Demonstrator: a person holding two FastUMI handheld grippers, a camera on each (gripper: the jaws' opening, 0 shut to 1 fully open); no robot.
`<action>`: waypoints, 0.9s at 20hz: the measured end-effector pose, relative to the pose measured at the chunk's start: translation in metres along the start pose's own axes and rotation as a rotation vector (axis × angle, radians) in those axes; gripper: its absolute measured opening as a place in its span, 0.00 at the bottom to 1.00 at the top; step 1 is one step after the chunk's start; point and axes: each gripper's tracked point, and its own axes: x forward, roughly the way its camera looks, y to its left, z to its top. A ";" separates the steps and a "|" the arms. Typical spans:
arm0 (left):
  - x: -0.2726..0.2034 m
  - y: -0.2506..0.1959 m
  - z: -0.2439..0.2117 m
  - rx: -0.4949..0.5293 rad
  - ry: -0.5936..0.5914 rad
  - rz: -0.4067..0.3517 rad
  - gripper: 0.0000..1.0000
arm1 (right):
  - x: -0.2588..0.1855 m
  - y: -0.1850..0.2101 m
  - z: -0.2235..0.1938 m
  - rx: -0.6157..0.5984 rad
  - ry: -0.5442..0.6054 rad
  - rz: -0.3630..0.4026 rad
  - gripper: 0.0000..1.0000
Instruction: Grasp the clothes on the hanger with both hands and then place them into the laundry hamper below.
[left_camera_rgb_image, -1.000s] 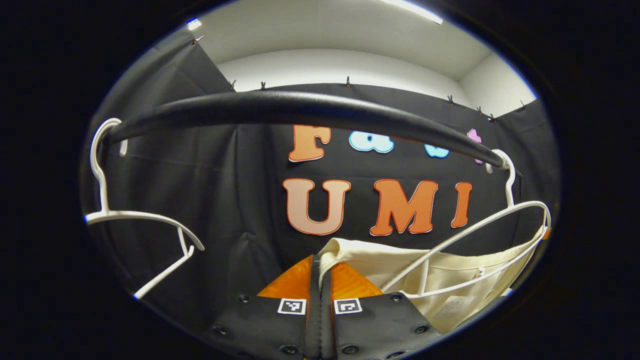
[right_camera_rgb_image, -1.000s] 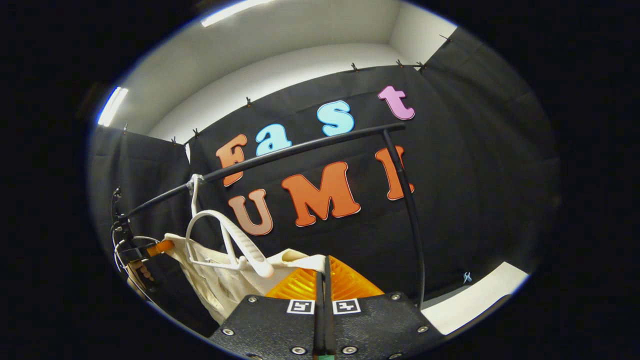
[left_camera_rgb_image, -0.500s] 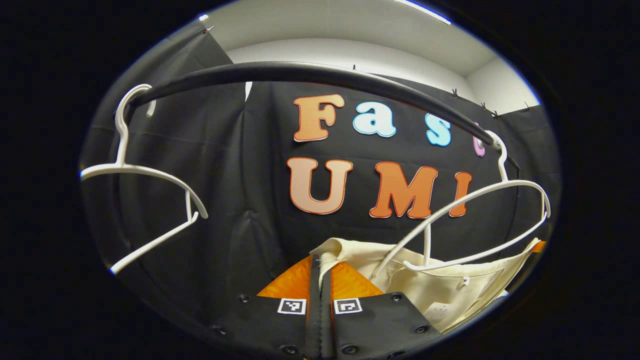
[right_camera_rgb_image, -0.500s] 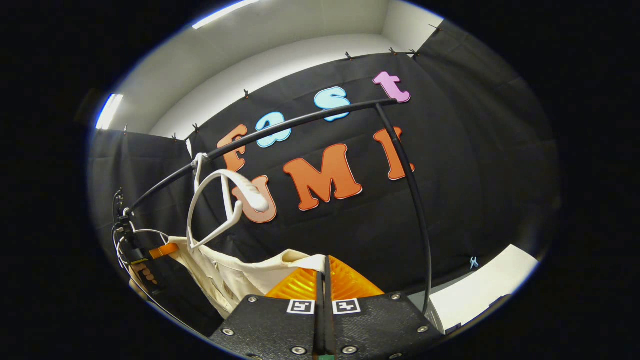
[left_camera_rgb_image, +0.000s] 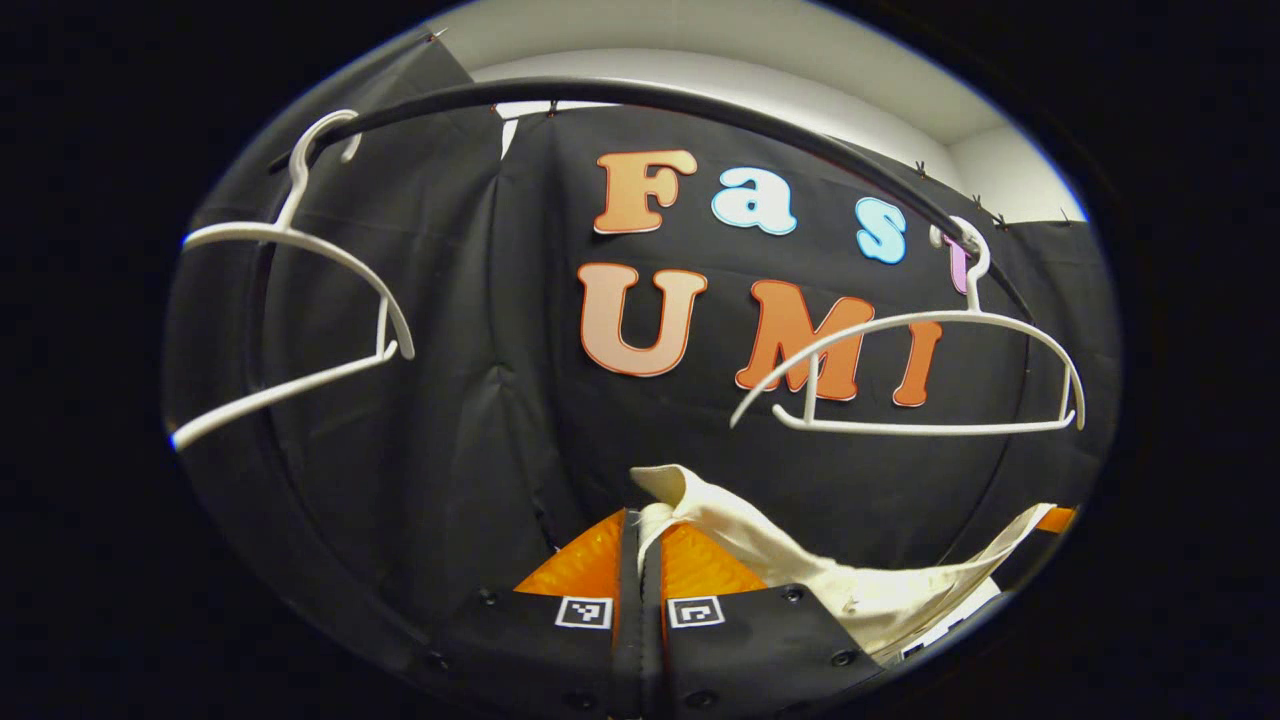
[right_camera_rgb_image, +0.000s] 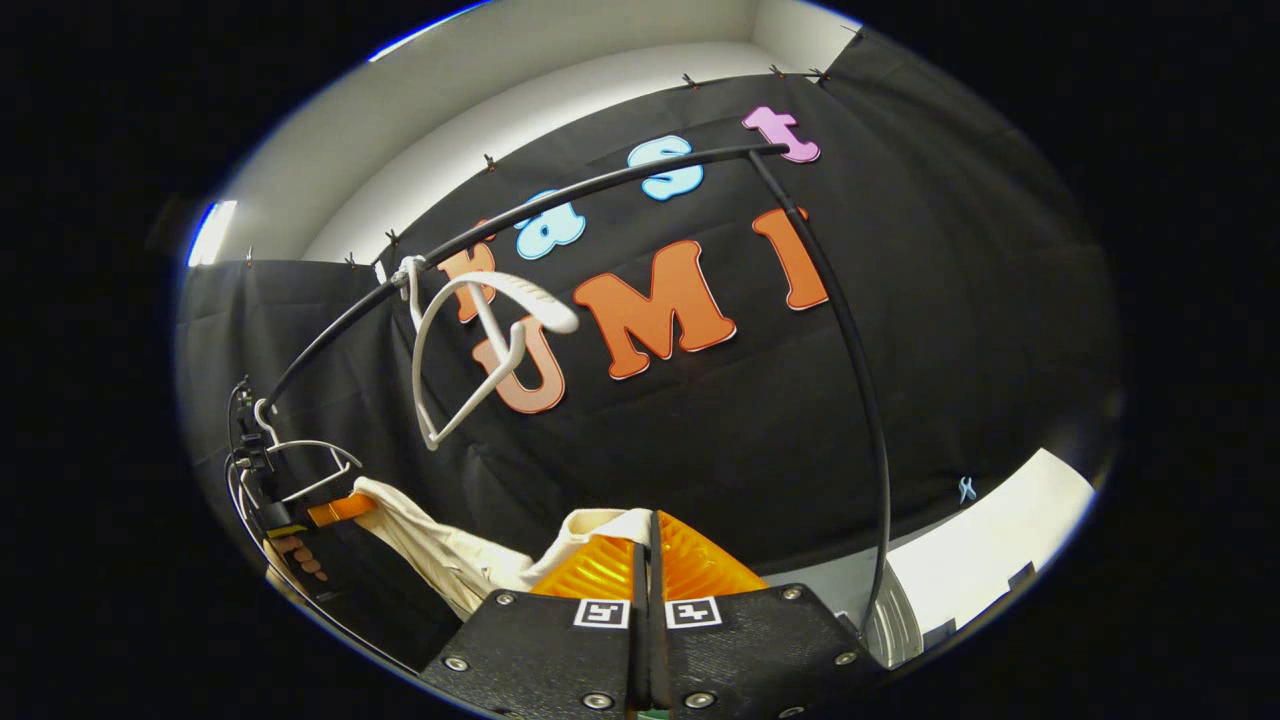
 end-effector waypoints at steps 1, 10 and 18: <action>-0.002 -0.001 -0.008 0.003 0.016 0.000 0.06 | 0.001 0.001 -0.005 0.007 0.007 0.004 0.00; -0.010 -0.076 -0.061 0.003 0.147 -0.140 0.06 | 0.009 0.026 -0.051 0.062 0.093 0.023 0.00; -0.026 -0.160 -0.091 0.012 0.219 -0.283 0.06 | 0.015 0.058 -0.077 0.068 0.130 0.045 0.00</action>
